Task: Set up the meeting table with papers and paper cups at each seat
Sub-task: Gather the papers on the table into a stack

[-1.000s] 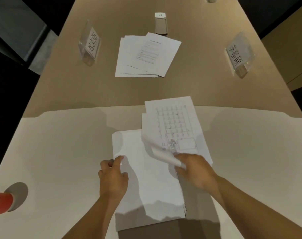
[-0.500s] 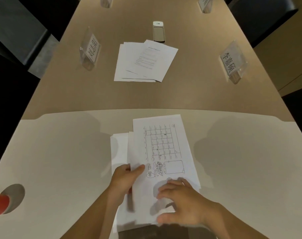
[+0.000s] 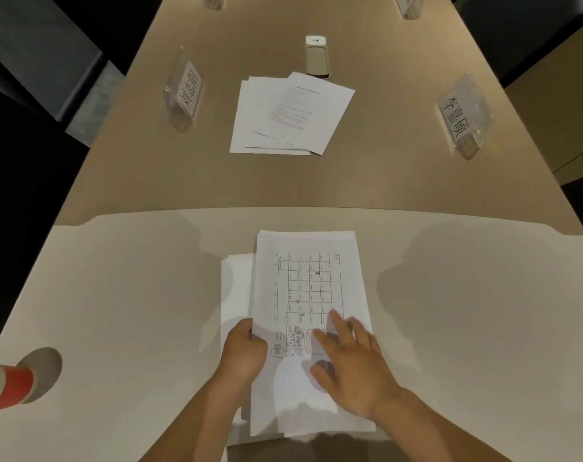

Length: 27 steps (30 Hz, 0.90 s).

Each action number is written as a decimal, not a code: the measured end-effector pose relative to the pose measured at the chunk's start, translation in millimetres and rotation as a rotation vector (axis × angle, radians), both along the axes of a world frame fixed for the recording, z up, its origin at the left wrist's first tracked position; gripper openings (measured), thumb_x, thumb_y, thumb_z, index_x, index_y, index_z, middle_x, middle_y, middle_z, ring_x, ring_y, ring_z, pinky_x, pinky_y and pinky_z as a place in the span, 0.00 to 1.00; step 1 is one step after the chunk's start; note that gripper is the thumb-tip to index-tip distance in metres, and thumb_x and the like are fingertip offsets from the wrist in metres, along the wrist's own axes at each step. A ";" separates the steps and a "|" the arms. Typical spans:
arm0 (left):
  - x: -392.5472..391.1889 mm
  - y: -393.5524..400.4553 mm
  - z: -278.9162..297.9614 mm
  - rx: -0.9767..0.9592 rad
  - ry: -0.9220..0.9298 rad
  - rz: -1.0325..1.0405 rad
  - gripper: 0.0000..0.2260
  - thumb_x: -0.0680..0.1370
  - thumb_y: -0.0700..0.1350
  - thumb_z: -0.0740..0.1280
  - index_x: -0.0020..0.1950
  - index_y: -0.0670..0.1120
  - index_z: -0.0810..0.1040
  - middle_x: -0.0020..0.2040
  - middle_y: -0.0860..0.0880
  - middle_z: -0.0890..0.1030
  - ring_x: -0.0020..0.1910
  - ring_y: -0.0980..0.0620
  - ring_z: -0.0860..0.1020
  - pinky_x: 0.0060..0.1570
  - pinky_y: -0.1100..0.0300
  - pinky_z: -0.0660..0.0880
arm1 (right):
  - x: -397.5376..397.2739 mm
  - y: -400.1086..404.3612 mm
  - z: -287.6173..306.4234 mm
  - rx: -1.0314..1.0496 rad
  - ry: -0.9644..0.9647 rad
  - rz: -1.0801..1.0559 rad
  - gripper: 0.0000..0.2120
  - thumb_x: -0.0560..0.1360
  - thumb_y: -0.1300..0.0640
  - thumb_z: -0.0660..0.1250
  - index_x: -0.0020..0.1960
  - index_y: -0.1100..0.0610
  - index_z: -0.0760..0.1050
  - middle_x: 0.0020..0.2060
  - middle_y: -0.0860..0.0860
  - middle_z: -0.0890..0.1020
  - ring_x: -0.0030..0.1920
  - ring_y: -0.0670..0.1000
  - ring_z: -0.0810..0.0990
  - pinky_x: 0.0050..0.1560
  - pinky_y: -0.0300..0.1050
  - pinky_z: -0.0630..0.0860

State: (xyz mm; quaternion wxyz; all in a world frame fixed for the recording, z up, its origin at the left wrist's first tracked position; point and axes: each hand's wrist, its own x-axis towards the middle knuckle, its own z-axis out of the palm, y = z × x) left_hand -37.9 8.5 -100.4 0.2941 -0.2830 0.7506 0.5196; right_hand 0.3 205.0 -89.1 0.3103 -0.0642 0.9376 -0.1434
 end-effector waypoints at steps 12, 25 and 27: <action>-1.0 -11.1 0.7 -0.299 0.023 0.129 0.18 0.75 0.38 0.64 0.64 0.42 0.69 0.57 0.45 0.66 0.52 0.41 0.76 0.50 0.50 0.79 | -24.1 -9.4 -13.2 -0.187 0.140 -0.543 0.28 0.75 0.46 0.64 0.72 0.52 0.62 0.70 0.49 0.64 0.68 0.53 0.61 0.67 0.47 0.62; -4.1 -13.3 -8.9 -0.307 0.106 0.062 0.18 0.75 0.32 0.60 0.64 0.40 0.72 0.50 0.42 0.80 0.46 0.45 0.77 0.41 0.59 0.72 | -44.7 -4.8 -10.2 -0.649 -0.137 -1.116 0.15 0.67 0.65 0.74 0.52 0.54 0.79 0.49 0.52 0.85 0.48 0.54 0.84 0.55 0.53 0.80; -4.6 -13.1 -7.2 -0.298 0.108 0.045 0.16 0.75 0.31 0.59 0.62 0.39 0.74 0.48 0.45 0.79 0.45 0.46 0.77 0.40 0.58 0.74 | -43.4 -2.0 -9.3 -0.651 -0.097 -1.052 0.17 0.68 0.66 0.72 0.55 0.55 0.79 0.50 0.52 0.85 0.50 0.54 0.83 0.55 0.51 0.80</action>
